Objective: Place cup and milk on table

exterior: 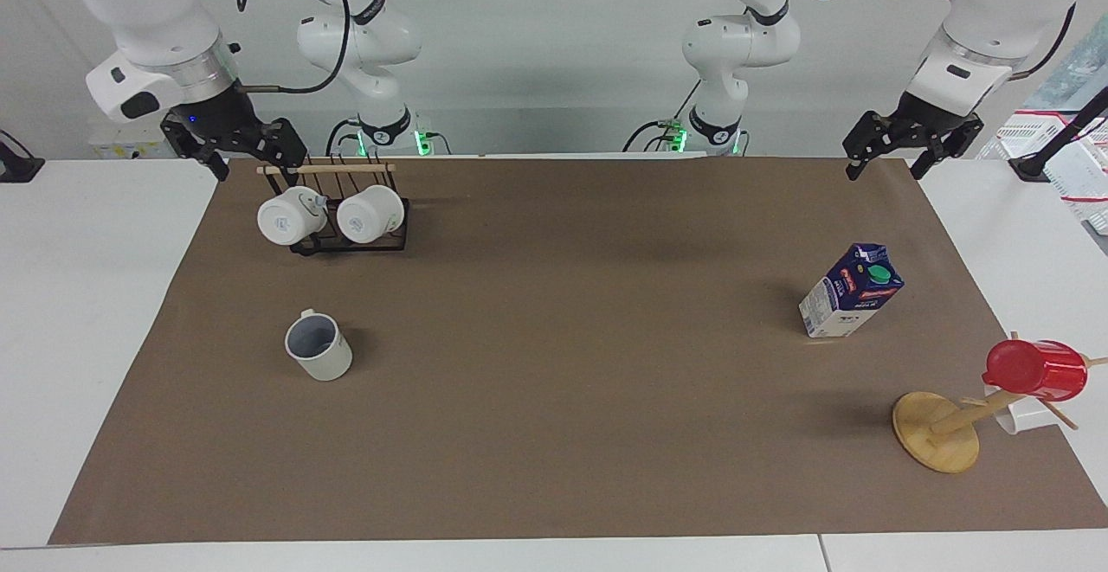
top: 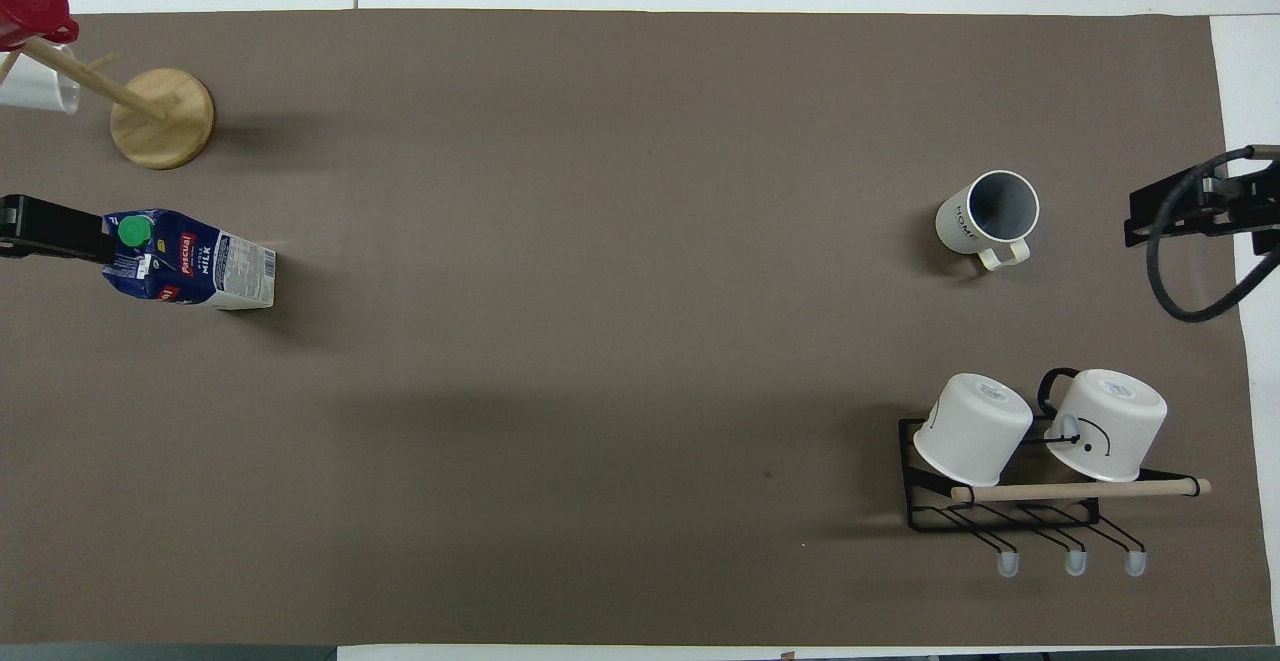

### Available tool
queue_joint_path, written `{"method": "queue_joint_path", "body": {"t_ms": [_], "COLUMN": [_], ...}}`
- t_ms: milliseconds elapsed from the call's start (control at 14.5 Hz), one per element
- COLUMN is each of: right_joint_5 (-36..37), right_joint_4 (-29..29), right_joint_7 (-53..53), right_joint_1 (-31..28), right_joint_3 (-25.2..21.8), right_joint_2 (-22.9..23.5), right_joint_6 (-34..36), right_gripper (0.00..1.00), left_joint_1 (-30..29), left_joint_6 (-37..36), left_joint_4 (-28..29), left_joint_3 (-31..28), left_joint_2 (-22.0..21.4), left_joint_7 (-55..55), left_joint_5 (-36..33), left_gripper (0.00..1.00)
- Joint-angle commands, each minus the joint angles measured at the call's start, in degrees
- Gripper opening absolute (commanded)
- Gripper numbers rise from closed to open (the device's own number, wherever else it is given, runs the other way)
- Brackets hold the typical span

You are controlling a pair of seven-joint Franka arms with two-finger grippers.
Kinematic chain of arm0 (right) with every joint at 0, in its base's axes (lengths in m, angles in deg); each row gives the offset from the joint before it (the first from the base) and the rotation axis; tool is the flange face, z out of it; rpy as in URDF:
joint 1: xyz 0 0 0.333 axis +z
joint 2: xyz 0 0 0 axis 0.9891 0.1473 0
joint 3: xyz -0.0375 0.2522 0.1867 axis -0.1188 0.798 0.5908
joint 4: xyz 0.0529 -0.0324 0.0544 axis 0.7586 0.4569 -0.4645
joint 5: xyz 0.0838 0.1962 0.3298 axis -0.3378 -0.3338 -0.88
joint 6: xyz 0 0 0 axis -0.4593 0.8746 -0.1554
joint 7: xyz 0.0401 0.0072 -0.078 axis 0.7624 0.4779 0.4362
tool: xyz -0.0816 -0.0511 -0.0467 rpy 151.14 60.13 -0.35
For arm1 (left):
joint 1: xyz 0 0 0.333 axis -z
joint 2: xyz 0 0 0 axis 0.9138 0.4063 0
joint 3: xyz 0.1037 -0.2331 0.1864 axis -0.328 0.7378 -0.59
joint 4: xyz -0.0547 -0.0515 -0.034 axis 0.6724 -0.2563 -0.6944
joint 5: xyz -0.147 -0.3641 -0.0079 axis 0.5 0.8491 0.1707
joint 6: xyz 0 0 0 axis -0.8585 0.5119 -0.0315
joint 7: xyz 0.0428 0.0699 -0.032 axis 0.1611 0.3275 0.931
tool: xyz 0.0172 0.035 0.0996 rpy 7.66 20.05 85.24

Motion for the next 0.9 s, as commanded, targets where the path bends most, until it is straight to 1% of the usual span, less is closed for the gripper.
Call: {"method": "queue_joint_path", "body": {"t_ms": [0,345,552,621,690,759,828], "right_joint_5": [-0.77,-0.86,-0.94,-0.86,-0.86,-0.86,-0.86], "right_joint_4": [1.11,1.2,5.14,5.33,6.03,8.38,10.41], "right_joint_7": [0.88,1.15,1.59,2.28,5.51,10.85,15.25], "right_joint_1": [-0.68,-1.21,-1.12,-1.12,-1.29,-2.16,-3.56], "right_joint_3": [0.12,0.12,0.12,0.12,0.12,0.03,0.03], "right_joint_2": [-0.84,-0.84,-2.51,-2.51,-2.51,-2.69,-2.69], "right_joint_6": [-0.87,-1.75,-4.2,-5.69,-8.15,-10.26,-14.19], "right_gripper": [1.0,1.0,1.0,1.0,1.0,1.0,1.0], "left_joint_1": [-0.07,-0.16,-0.16,-0.16,-0.16,-0.16,-0.16], "left_joint_6": [0.61,0.69,0.61,0.69,0.61,0.61,0.61], "left_joint_4": [1.31,1.31,1.31,1.31,1.31,1.31,1.31], "left_joint_3": [0.03,0.03,0.03,0.03,0.03,0.03,0.03], "left_joint_2": [-1.2,-1.2,-1.2,-1.2,-1.2,-1.2,-1.2], "left_joint_7": [-0.46,-0.46,-0.46,-0.46,-0.46,-0.46,-0.46], "left_joint_5": [0.88,0.88,0.79,0.88,0.88,0.88,0.88], "left_gripper": [1.0,1.0,1.0,1.0,1.0,1.0,1.0]}}
